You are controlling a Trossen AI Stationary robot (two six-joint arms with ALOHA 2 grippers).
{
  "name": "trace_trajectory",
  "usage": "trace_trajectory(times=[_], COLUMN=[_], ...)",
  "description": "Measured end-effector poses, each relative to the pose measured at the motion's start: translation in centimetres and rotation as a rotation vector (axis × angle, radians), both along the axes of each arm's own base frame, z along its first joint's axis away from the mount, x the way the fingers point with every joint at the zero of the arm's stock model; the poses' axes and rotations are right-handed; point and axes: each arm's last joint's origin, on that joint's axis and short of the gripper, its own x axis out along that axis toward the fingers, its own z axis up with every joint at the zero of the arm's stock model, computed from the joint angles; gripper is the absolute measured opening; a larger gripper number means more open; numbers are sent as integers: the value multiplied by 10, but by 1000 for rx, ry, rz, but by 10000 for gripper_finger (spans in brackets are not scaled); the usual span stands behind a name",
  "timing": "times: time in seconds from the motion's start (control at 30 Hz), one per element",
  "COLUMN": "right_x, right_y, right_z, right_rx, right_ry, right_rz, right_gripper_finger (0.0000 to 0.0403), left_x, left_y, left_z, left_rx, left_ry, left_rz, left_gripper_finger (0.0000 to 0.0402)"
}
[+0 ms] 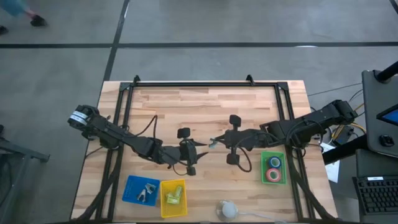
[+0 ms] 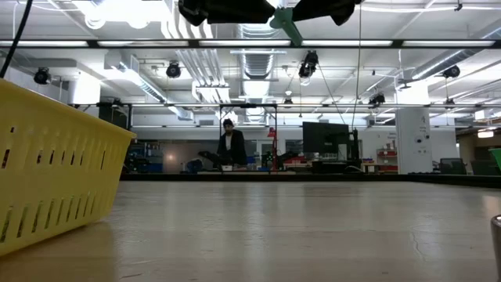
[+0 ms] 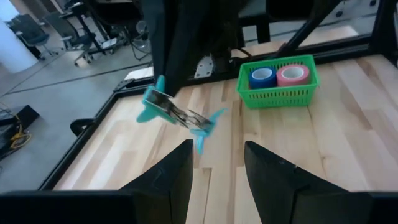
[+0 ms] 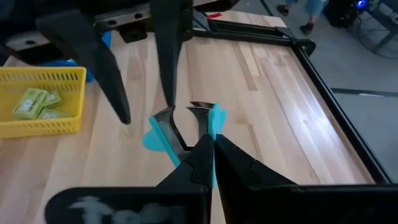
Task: Pick and place Stapler, Stapler remover, tape
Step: Put the blue staple remover into the blue basket
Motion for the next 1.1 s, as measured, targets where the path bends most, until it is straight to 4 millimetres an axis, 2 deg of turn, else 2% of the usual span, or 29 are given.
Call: trace_trajectory(times=[0.37, 0.83, 0.97, 1.1], right_x=[2, 1, 1, 1], right_y=[3, 4, 4, 4], right_z=[5, 2, 2, 2], right_rx=[24, 15, 14, 17], right_ry=[-58, -43, -44, -46], right_rz=[16, 12, 9, 8], right_gripper_finger=[8, 8, 8, 8], left_x=[2, 3, 3, 3], left_y=[1, 2, 2, 2], left_z=[-2, 1, 1, 1], left_rx=[14, 10, 9, 7], left_ry=[-2, -26, -29, -32], left_rz=[26, 29, 30, 30], left_gripper_finger=[147, 146, 128, 87])
